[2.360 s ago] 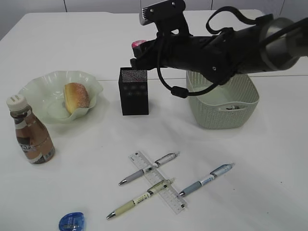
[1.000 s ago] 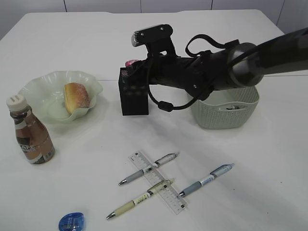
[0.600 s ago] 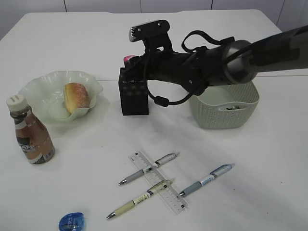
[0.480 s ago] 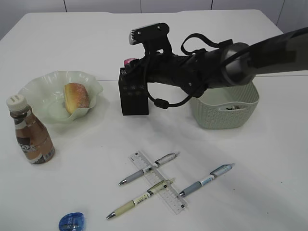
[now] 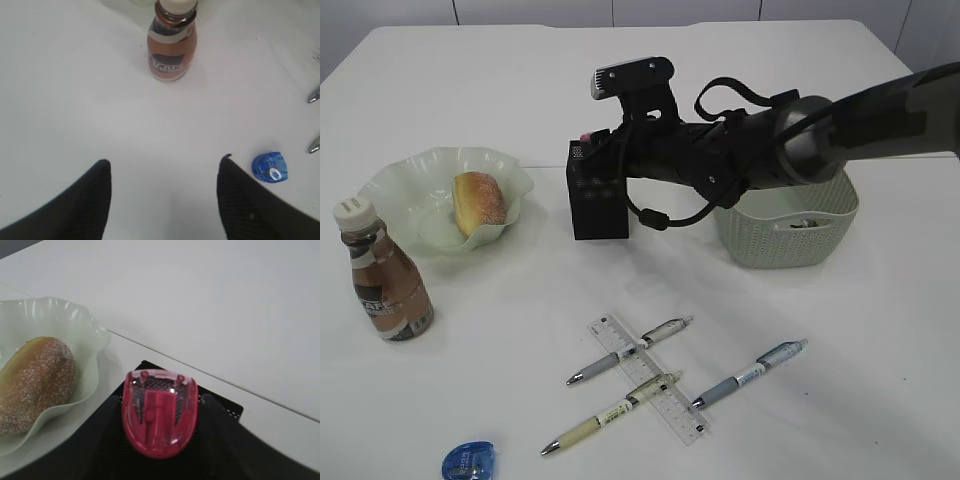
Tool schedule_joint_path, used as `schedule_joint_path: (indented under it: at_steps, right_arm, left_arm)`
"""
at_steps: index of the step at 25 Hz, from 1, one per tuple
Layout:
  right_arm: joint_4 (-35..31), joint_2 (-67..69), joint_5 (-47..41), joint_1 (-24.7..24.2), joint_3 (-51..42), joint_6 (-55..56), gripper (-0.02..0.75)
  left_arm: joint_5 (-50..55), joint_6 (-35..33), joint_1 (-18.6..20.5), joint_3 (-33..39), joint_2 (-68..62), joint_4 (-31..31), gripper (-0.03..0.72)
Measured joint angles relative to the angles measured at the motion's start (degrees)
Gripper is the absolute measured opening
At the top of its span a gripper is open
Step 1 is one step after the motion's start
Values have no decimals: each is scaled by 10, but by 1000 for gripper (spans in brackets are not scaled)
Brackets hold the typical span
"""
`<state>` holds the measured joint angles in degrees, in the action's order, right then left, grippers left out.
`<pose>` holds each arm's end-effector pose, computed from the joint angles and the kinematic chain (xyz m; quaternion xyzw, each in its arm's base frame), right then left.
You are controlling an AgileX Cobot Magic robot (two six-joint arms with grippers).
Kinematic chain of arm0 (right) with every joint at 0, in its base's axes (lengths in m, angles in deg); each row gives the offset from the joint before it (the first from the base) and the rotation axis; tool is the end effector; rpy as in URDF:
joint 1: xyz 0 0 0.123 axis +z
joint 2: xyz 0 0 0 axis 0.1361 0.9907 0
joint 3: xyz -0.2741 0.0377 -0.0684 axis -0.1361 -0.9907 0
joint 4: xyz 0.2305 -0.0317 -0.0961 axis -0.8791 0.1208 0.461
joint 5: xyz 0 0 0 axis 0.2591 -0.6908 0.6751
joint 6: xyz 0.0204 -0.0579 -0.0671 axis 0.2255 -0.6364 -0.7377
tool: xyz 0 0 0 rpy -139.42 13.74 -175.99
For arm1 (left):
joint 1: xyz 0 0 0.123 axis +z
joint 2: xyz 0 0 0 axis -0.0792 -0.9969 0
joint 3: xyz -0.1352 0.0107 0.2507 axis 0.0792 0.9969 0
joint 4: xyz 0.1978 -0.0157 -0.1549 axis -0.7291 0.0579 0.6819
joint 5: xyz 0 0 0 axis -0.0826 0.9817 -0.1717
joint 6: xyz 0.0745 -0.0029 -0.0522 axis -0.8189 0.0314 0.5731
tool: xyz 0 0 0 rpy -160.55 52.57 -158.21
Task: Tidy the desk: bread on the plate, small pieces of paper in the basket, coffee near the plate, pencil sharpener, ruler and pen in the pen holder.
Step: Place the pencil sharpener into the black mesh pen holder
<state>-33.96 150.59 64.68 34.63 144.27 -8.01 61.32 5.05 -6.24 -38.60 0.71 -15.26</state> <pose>0.4550 0.2359 0.1638 -0.2206 0.7968 0.1452 0.5434 0.1603 -0.0284 0.3017 0.0345 0.9575 -0.0312 0.2845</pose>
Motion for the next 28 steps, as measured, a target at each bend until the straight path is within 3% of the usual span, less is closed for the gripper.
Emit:
schedule_joint_path:
  at_steps: [4, 14, 21, 28]
  right_arm:
    - [-16, 0, -8, 0, 0, 0, 418]
    - [-18, -19, -31, 0, 0, 0, 430]
    - [-24, -103, -126, 0, 0, 31, 430]
    - [-80, -188, -286, 0, 0, 39, 425]
  left_arm:
    - [0, 0, 0, 0, 0, 0, 486]
    - [2, 0, 0, -9, 0, 0, 486]
    - [13, 0, 0, -73, 0, 17, 486]
    - [69, 0, 0, -100, 0, 58, 486]
